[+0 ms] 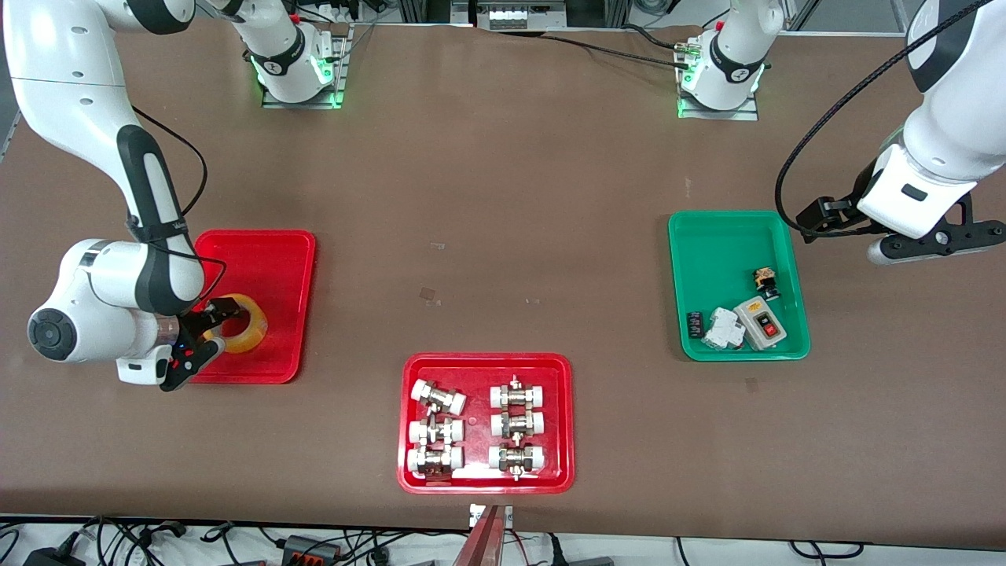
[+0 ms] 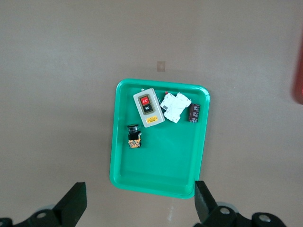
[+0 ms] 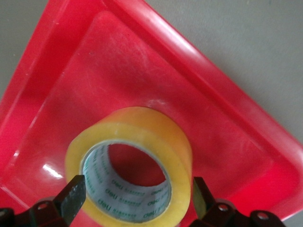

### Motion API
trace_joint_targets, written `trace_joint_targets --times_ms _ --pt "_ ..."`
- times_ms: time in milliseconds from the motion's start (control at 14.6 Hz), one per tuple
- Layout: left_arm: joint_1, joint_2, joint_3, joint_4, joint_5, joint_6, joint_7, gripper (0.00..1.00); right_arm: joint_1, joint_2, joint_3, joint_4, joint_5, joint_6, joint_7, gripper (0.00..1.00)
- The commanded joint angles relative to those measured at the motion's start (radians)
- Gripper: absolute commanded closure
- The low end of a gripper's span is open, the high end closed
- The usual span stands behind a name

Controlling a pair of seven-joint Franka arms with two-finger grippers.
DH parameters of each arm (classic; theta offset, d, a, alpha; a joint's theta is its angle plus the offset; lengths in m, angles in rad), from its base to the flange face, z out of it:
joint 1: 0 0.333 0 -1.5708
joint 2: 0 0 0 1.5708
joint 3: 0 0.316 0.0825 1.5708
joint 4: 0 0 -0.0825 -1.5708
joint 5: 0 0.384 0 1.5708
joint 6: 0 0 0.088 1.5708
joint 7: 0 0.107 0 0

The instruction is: Left arm passes tape to right arm into tray

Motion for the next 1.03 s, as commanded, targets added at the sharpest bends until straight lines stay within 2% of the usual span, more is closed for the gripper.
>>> trace_joint_targets --times_ms 0,205,411,684,958 --pt "0.006 -0.006 -0.008 0.008 0.012 -0.01 0.015 0.0 0.033 -0.052 0.003 -0.016 -0.05 0.005 -0.018 0.0" --pt "0.006 -0.006 -0.008 0.008 0.012 -0.01 0.016 0.0 0.042 -0.12 0.008 -0.012 -0.044 -0.076 -0.005 0.0" --pt "0.006 -0.006 -0.008 0.008 0.012 -0.01 0.015 0.0 0.048 -0.215 0.009 0.011 -0.005 -0.098 0.015 0.0" --pt "0.006 -0.006 -0.008 0.008 0.012 -0.01 0.016 0.0 0.061 -0.301 0.006 0.063 0.014 -0.165 0.305 0.0" --pt "0.006 -0.006 -0.008 0.008 0.012 -0.01 0.015 0.0 0.061 -0.324 0.008 0.164 0.017 -0.38 0.707 0.0"
